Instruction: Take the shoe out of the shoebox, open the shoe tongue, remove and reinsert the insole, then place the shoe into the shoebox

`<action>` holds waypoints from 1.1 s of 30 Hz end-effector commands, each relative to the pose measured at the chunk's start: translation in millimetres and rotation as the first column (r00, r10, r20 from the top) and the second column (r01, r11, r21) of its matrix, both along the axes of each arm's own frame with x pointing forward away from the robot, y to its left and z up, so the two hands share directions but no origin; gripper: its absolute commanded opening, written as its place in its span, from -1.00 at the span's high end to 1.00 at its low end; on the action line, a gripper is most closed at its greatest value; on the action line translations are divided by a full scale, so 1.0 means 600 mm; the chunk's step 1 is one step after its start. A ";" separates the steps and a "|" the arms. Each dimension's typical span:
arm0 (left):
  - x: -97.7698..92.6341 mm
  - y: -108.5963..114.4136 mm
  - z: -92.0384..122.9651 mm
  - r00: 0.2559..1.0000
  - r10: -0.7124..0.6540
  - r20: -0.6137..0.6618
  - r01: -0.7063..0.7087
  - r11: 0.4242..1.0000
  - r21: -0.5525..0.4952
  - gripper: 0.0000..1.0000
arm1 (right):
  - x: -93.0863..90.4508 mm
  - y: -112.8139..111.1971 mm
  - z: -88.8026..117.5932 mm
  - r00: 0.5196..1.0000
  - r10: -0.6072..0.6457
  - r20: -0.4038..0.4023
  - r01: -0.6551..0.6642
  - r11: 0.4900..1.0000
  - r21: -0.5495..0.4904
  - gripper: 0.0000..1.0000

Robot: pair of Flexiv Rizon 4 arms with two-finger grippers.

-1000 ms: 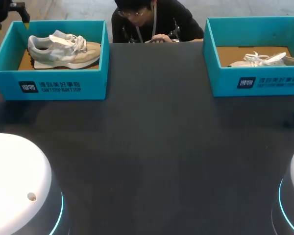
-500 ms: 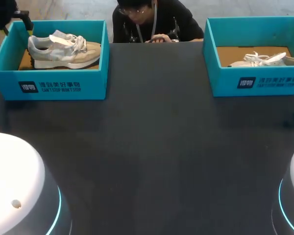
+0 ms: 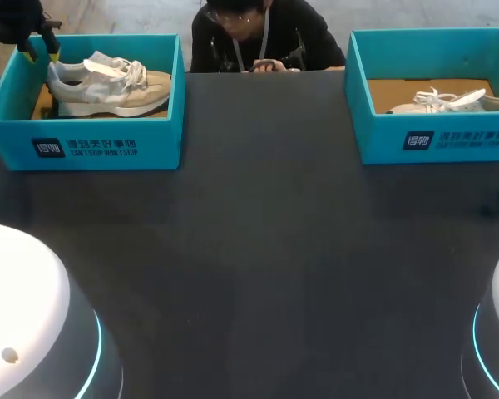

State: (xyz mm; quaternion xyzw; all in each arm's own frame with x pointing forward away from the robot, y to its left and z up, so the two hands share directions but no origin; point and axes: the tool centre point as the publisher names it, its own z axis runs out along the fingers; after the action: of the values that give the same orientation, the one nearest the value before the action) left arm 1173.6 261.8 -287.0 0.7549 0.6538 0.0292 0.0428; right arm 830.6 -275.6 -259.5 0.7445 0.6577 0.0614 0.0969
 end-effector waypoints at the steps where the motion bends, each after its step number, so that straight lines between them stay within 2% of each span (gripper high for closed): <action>1: 0.023 -0.002 -0.015 1.000 -0.004 -0.029 0.004 1.000 0.002 0.04 | 0.000 -0.001 0.000 1.000 0.001 0.000 -0.001 1.000 0.001 -1.00; 6: 0.033 -0.002 -0.026 0.999 -0.014 -0.029 0.014 1.000 0.009 -0.06 | 0.000 -0.001 0.000 1.000 0.001 0.000 -0.001 1.000 0.001 -1.00; 12: 0.039 0.002 -0.051 0.999 -0.034 -0.016 0.035 0.999 0.038 -0.36 | 0.000 -0.001 0.000 1.000 0.001 0.000 -0.001 1.000 0.001 -1.00; 13: 0.037 0.002 -0.055 0.999 -0.038 -0.019 0.039 0.998 0.043 -0.55 | 0.000 -0.001 0.000 1.000 0.001 0.000 -0.001 1.000 0.001 -1.00; 14: 0.037 0.003 -0.061 0.999 -0.038 -0.022 0.039 0.998 0.048 -0.62 | 0.000 -0.001 0.000 1.000 0.001 0.000 -0.001 1.000 0.001 -1.00; 20: 0.037 0.007 -0.092 0.999 -0.016 -0.052 0.019 0.999 0.050 -0.61 | 0.000 -0.001 0.000 1.000 0.001 0.000 -0.001 1.000 0.001 -1.00; 22: 0.037 0.007 -0.097 0.998 -0.014 -0.055 0.017 0.999 0.046 -0.51 | 0.000 -0.001 0.000 1.000 0.001 0.000 -0.001 1.000 0.001 -1.00; 33: 0.031 0.015 -0.126 0.997 0.014 -0.078 -0.011 0.999 0.041 -0.56 | 0.000 -0.001 0.000 1.000 0.001 0.000 -0.001 1.000 0.001 -1.00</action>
State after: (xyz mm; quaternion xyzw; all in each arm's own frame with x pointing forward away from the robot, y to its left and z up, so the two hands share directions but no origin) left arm 1187.5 269.5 -357.4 0.7519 0.6590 0.0161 0.0044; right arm 830.7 -275.6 -259.6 0.7445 0.6577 0.0614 0.0969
